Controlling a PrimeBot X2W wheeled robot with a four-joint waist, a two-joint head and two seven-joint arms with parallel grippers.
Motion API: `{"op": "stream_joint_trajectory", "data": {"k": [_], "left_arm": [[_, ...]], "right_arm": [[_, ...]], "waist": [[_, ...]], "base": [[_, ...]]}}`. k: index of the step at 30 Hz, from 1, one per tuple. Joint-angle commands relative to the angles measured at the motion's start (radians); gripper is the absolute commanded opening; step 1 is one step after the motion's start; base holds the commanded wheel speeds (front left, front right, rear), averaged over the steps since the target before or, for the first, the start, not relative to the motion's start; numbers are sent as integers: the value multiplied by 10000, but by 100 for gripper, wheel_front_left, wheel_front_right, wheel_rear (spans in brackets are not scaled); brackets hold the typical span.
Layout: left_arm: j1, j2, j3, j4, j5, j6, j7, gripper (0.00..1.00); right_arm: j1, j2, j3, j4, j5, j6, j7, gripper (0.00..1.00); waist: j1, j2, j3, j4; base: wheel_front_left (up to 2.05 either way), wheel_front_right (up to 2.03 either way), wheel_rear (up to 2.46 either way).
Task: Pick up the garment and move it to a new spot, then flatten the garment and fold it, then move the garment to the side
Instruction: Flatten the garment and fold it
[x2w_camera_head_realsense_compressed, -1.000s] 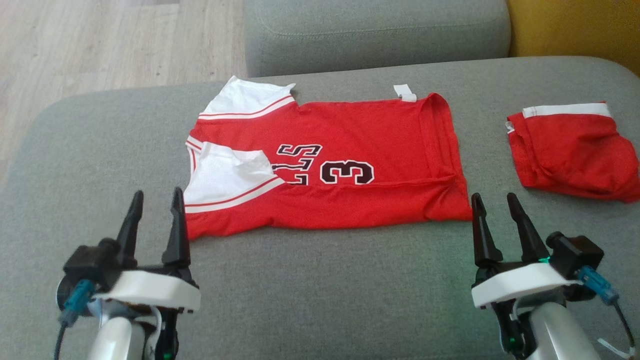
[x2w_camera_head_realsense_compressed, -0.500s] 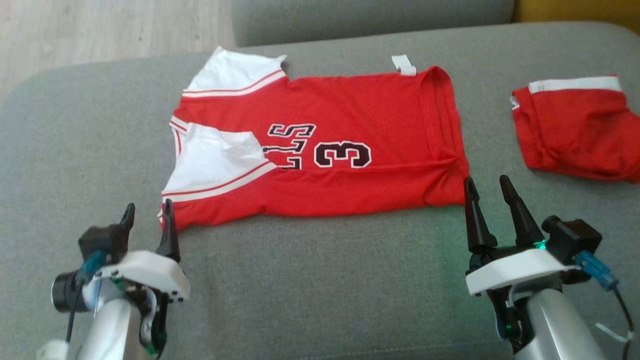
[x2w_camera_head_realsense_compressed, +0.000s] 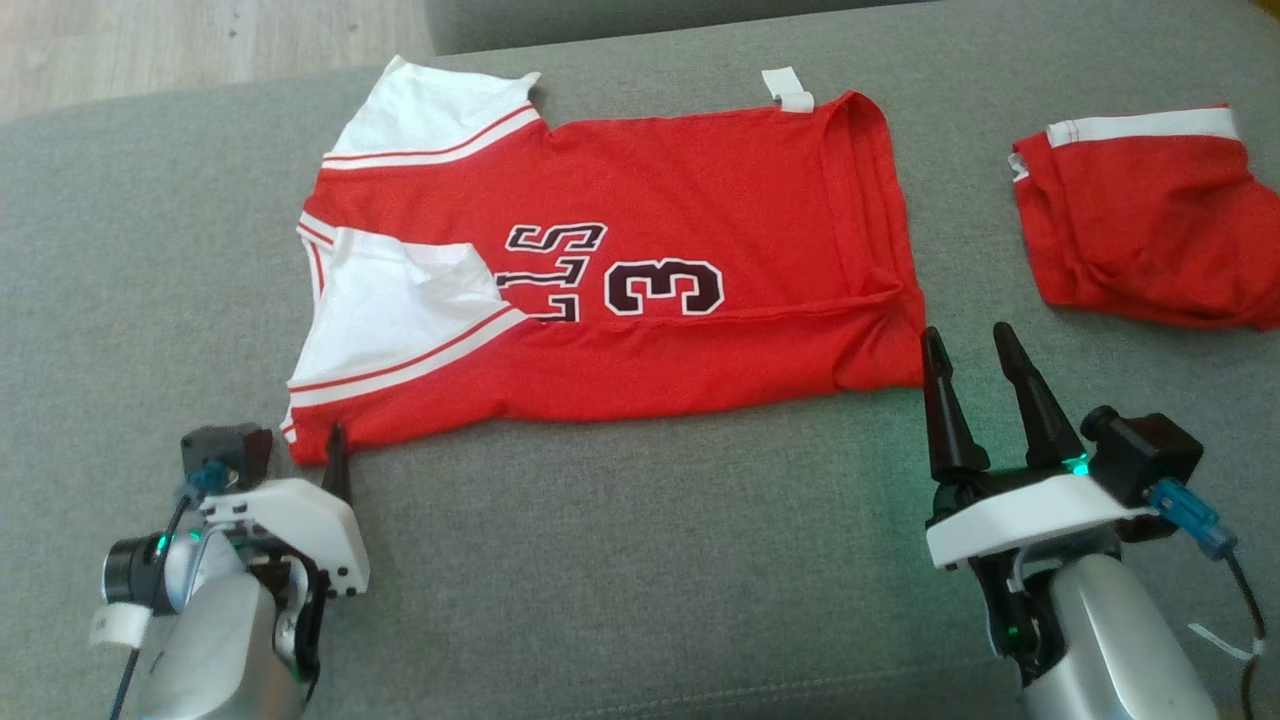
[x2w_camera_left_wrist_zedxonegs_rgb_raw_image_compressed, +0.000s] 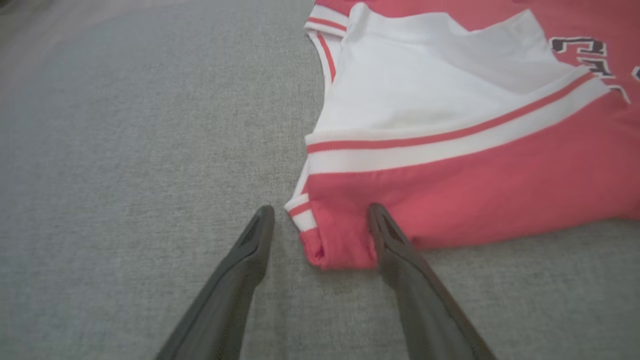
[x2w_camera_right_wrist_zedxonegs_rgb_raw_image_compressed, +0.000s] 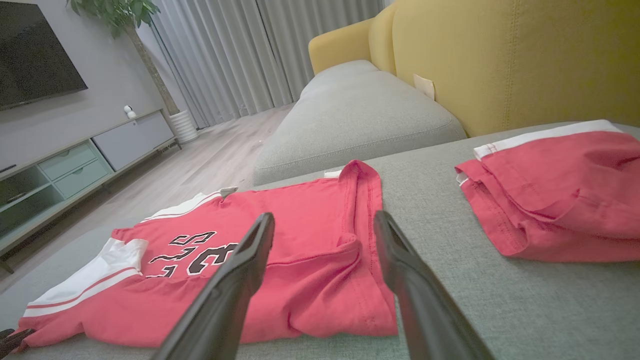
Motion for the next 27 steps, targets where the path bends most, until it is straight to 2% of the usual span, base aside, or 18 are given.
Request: {"op": "stream_joint_trajectory", "data": {"k": [1, 8, 9, 10, 19, 27], "left_arm": [[-459, 361, 254, -122, 43, -13, 21, 100], [-758, 420, 125, 485, -28, -128, 290, 98], [-783, 416, 96, 550, -41, -171, 296, 46], [-800, 407, 65, 584, -50, -214, 245, 0], [-909, 174, -81, -165, -83, -240, -1126, 0], [-713, -58, -211, -1606, -48, -278, -1444, 0]], "right_arm": [[-334, 25, 249, -345, 58, -9, -17, 100], [-376, 26, 245, -334, 65, -9, -32, 100], [-378, 26, 257, -310, 66, -9, -22, 100], [-380, 26, 271, -282, 70, -9, -3, 100], [-691, 26, -273, 562, -310, -9, 639, 100], [-1516, 26, -1318, 2046, -492, -9, 1455, 100]], "waist": [[0, 0, 41, -35], [0, 0, 192, -63], [0, 0, 184, -52], [0, 0, 170, -38], [0, 0, -128, 388], [0, 0, -131, 879]], "base": [[0, 0, 0], [0, 0, 0], [0, 0, 0], [0, 0, 0], [0, 0, 0], [0, 0, 0]]}}
